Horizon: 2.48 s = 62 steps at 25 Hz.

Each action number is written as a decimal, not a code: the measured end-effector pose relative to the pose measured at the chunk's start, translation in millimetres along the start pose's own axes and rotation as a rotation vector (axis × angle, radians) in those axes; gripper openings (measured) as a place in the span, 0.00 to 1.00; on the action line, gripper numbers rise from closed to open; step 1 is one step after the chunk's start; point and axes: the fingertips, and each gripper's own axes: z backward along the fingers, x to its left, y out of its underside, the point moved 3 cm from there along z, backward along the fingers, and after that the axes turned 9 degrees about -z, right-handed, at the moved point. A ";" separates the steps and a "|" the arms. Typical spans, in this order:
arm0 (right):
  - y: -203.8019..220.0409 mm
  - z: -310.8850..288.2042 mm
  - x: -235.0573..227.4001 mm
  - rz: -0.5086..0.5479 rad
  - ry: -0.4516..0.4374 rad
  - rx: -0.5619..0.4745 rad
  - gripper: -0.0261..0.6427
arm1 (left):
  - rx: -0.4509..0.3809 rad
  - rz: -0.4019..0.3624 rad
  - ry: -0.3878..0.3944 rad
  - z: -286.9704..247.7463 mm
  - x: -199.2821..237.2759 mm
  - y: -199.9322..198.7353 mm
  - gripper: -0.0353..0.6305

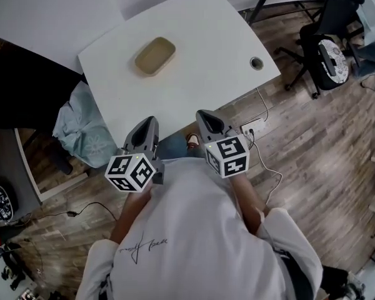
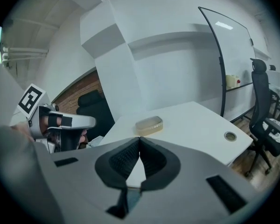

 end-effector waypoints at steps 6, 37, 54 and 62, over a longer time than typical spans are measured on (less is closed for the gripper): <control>-13.9 -15.3 1.0 0.004 -0.051 -0.014 0.05 | 0.017 0.025 -0.028 -9.3 11.3 4.5 0.06; -41.6 -135.9 -52.7 -0.097 -0.074 0.103 0.06 | 0.154 0.062 -0.051 -75.7 68.9 -4.0 0.06; -47.6 -186.8 -81.0 -0.176 -0.068 0.124 0.06 | 0.205 0.084 -0.056 -90.0 88.9 -2.9 0.06; -39.3 -208.7 -100.6 -0.319 -0.079 0.146 0.06 | 0.226 0.103 -0.051 -98.0 93.2 -2.0 0.06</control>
